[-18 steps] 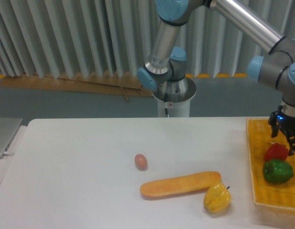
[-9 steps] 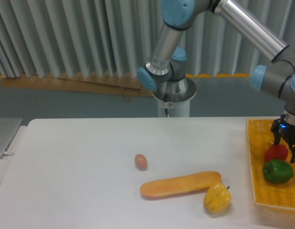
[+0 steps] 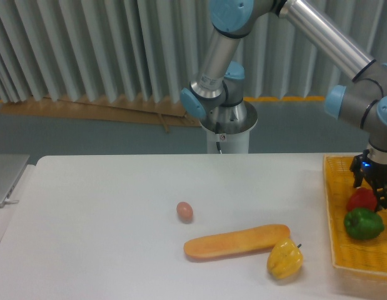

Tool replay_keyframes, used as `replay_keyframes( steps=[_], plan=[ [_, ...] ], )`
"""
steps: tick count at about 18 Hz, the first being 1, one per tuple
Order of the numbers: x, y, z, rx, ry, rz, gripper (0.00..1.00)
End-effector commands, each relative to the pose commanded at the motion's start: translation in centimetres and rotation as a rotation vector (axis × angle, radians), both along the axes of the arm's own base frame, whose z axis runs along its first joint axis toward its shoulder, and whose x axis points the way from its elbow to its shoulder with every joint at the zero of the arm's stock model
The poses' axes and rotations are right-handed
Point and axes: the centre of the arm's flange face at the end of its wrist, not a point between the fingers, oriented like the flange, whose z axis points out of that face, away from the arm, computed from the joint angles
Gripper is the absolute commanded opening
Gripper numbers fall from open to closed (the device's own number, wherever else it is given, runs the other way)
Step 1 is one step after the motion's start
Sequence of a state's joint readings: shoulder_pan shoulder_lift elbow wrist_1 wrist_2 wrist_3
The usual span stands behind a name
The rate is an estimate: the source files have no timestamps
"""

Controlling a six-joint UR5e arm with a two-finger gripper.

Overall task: Place the red pepper on the table
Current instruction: 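Lower the gripper down onto the red pepper in the basket, then close the gripper on the red pepper and lift it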

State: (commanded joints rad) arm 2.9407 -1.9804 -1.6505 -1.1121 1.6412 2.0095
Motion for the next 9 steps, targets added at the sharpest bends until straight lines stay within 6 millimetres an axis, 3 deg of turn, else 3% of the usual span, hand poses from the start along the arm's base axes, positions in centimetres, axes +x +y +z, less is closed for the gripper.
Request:
replay_keyframes(
  steps=[7, 8, 9],
  plan=[
    [0.6, 0.4, 1.3, -0.01, 0.02, 0.001, 1.0],
    [0.5, 0.3, 1.5, -0.009, 0.025, 0.001, 0.92],
    [0.4, 0.2, 1.7, -0.01, 0.028, 0.003, 0.64]
  ],
)
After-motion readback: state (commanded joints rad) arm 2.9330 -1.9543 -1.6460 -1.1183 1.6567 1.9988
